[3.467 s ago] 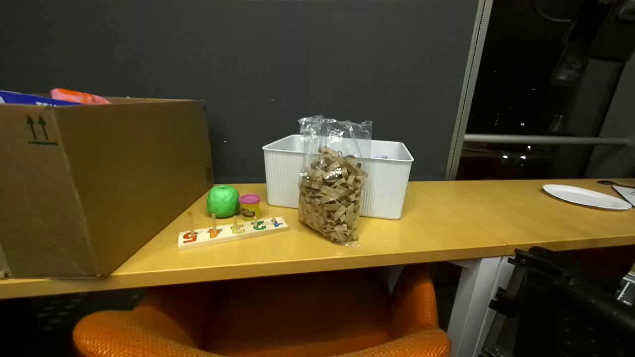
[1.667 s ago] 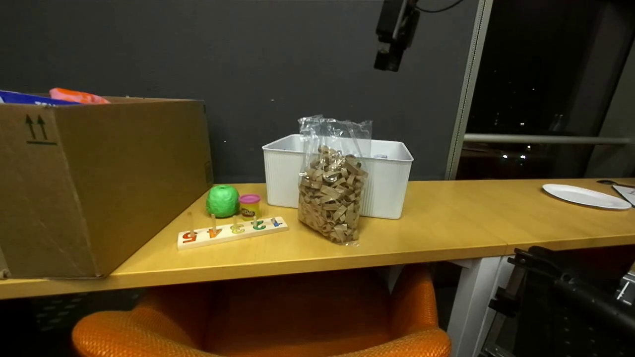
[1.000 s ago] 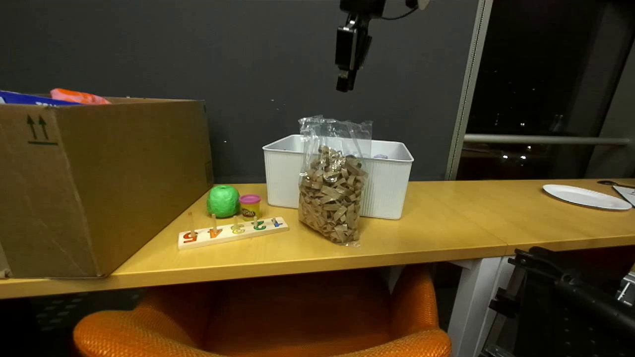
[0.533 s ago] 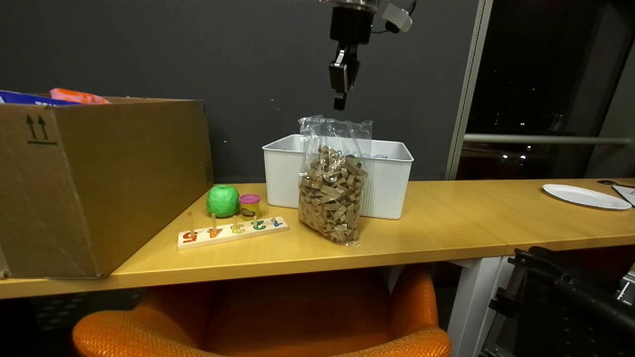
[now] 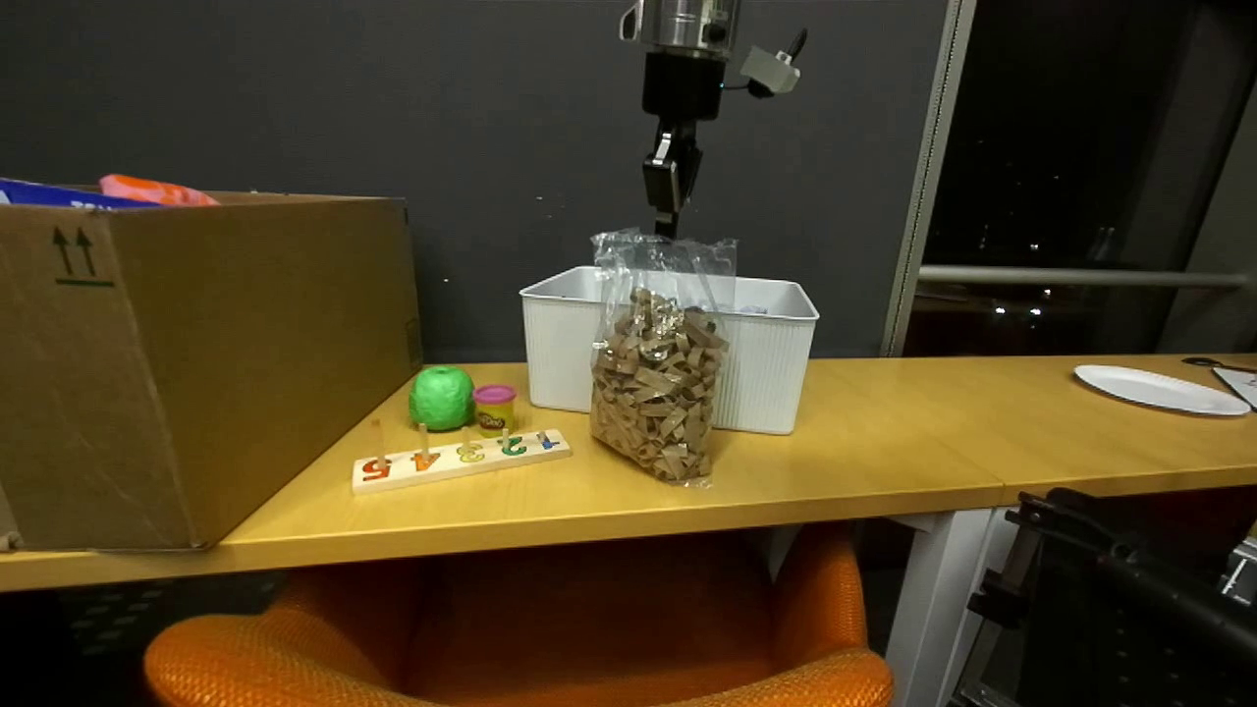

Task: Remove the rubber band from the packet

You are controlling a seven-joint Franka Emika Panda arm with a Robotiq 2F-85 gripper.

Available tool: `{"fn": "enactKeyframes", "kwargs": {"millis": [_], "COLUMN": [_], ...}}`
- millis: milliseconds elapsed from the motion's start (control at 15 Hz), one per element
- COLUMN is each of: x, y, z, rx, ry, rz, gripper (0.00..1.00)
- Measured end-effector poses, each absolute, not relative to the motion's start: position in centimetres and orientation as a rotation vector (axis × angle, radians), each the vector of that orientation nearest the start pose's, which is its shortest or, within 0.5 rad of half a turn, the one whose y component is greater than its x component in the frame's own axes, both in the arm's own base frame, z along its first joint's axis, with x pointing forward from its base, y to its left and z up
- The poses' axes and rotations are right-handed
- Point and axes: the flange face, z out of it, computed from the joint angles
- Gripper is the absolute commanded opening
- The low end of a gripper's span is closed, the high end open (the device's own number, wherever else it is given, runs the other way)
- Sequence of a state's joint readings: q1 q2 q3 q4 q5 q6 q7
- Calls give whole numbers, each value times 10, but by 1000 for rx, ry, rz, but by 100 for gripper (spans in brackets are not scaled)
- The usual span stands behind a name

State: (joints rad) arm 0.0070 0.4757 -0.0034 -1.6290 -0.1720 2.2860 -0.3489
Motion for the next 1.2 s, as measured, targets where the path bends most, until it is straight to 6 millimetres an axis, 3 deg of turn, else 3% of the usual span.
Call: {"fn": "enactKeyframes", "kwargs": {"millis": [467, 933, 1200], "x": [692, 666, 654], "y": [0, 25, 15], "z": [338, 319, 323], "rx": [-3202, -3119, -3125], "ry": [-744, -767, -744], "rz": [-190, -143, -201], "gripper": [0, 0, 0]}}
